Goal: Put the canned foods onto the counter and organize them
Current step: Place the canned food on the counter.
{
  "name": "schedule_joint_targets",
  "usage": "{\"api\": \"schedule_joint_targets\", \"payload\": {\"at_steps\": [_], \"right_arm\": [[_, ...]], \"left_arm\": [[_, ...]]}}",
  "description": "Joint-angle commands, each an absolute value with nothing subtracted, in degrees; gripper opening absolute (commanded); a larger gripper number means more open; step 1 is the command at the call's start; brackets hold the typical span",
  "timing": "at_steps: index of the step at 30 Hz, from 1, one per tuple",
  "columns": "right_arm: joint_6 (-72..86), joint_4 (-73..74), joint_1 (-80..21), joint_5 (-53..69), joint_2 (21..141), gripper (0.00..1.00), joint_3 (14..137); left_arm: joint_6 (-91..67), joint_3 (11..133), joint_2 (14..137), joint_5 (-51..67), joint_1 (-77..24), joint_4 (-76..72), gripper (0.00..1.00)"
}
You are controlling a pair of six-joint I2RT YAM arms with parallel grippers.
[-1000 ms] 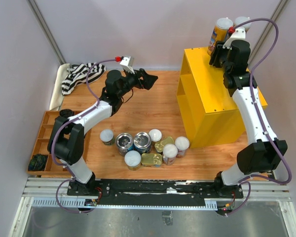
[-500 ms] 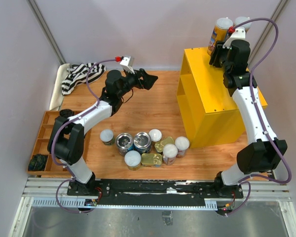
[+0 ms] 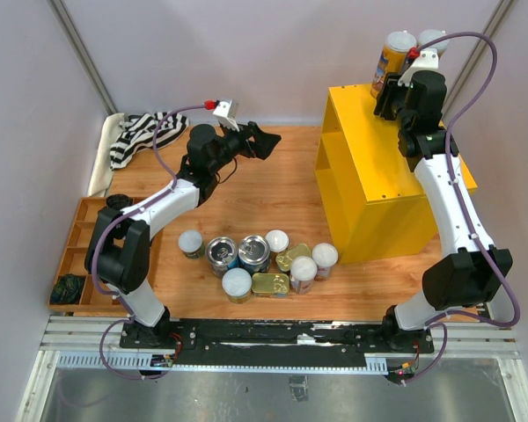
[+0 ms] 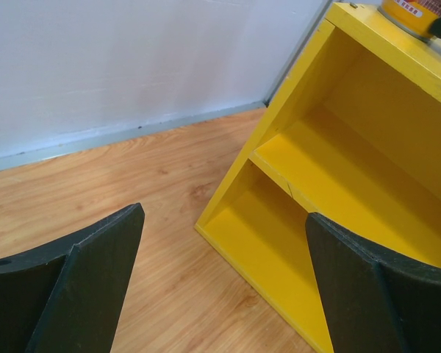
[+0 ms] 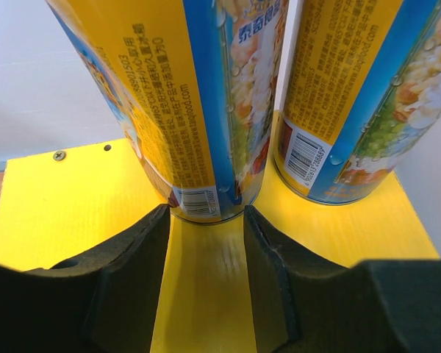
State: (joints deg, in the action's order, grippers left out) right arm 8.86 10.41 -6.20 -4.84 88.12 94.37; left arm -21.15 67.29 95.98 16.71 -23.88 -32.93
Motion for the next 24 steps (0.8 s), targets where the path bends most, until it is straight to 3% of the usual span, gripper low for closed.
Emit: {"api": "schedule_joint_targets", "payload": {"at_steps": [1, 19, 24], "right_arm": [[8.7, 10.1, -4.8, -7.4, 86.9, 0.45, 96.5], [8.4, 10.1, -4.4, -7.7, 84.6, 0.46, 95.4], [9.5, 10.1, -4.4, -4.6, 82.6, 0.54, 94.3]], "left_arm": [[-21.5, 67.8, 95.0, 17.6, -23.3, -34.7, 0.96], [-21.8, 67.5, 94.6, 17.8, -23.2, -34.8, 0.96], [-21.5, 67.2, 93.9, 17.5, -23.2, -34.6, 0.96]]}}
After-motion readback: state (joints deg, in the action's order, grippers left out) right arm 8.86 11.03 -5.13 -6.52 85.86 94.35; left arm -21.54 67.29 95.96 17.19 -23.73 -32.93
